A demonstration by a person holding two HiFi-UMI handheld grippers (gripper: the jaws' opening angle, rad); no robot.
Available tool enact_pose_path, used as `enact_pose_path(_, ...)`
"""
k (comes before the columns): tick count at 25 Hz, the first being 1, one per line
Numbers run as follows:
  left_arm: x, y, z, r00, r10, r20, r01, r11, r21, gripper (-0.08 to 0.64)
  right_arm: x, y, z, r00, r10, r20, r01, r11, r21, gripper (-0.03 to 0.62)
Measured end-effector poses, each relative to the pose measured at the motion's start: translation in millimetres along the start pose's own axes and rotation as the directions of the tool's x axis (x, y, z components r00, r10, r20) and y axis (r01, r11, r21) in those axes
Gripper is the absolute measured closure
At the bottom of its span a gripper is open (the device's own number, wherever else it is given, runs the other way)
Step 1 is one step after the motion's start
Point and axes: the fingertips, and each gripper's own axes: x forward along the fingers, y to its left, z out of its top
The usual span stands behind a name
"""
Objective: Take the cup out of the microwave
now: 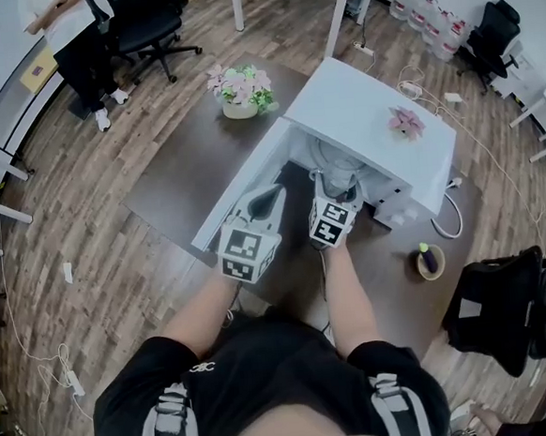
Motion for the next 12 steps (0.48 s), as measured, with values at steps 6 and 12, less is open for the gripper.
enact_pose_path(6,-15.7,-2.0,23.6,0.998,-0.042,0.052,0.042,0.999,0.014,0.566,-53.4,9.4,44.6,0.998,0.017,0.065,-0.018,1.0,0.016,0.219)
enact_pose_path(12,-26.4,-5.8,38.9,0.993,-0.084,0.085,0.082,0.996,0.024,0.566,-105.2,11.7,106.5,0.986,0.006,0.164,-0.013,0.999,0.041,0.221)
